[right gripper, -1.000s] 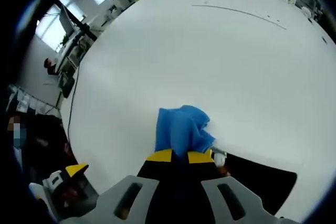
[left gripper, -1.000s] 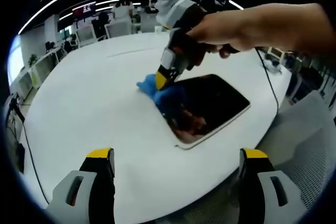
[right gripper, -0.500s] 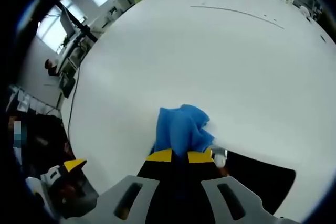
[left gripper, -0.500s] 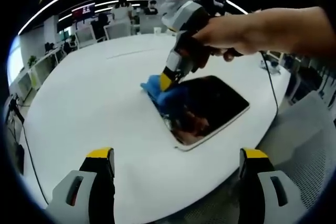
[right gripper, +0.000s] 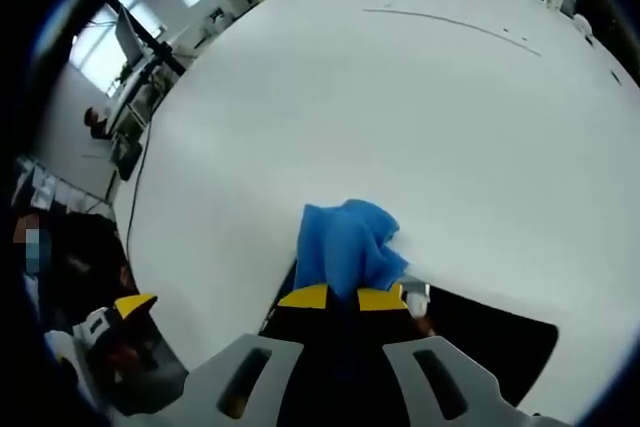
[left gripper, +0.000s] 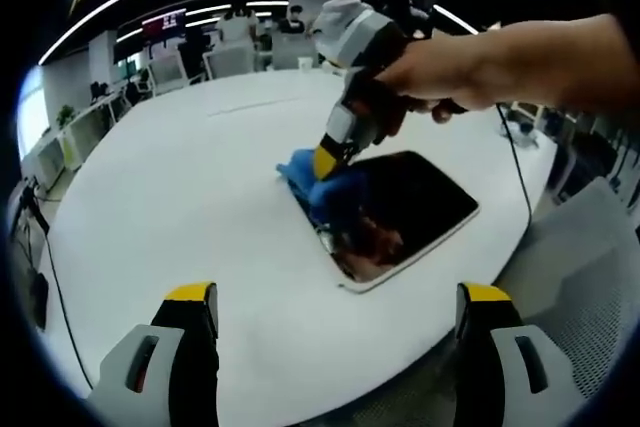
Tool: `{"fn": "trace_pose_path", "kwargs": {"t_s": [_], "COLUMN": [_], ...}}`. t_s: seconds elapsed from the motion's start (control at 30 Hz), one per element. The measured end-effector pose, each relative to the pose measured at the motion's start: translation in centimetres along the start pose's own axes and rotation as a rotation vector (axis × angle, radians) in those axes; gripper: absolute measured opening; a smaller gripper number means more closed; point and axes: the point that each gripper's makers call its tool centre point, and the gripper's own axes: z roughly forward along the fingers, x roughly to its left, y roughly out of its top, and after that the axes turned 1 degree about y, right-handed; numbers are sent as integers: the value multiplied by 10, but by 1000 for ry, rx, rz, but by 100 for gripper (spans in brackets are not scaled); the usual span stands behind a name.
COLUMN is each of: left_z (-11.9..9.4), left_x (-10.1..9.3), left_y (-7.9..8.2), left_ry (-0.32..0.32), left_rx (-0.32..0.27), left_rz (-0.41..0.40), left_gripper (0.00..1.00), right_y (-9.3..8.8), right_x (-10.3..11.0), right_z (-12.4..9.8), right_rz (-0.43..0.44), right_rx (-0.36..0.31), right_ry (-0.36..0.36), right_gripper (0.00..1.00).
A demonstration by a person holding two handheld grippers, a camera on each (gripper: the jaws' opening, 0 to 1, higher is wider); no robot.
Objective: Wipe the mirror surface with the cleaning cloth until all visible marks leave the cleaned area.
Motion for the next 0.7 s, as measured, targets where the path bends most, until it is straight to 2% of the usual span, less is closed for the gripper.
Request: {"fn": "trace_pose_path", "kwargs": {"t_s": [0.33,0.7], "left_z": [1,0], "left_x": [0,0], "left_y": [1,0], "left_ry": [-2,0], "left_rx": [-5,-4], "left_rz": [4,8], "left_gripper": [100,100], "right_y": [-9,-8], "right_x": [-18,-22], "right_z": [-9,-8], "right_rz": [43,45], "right_rx": [2,2], "right_ry": [-10,-18], "right_gripper": [2,2]}}
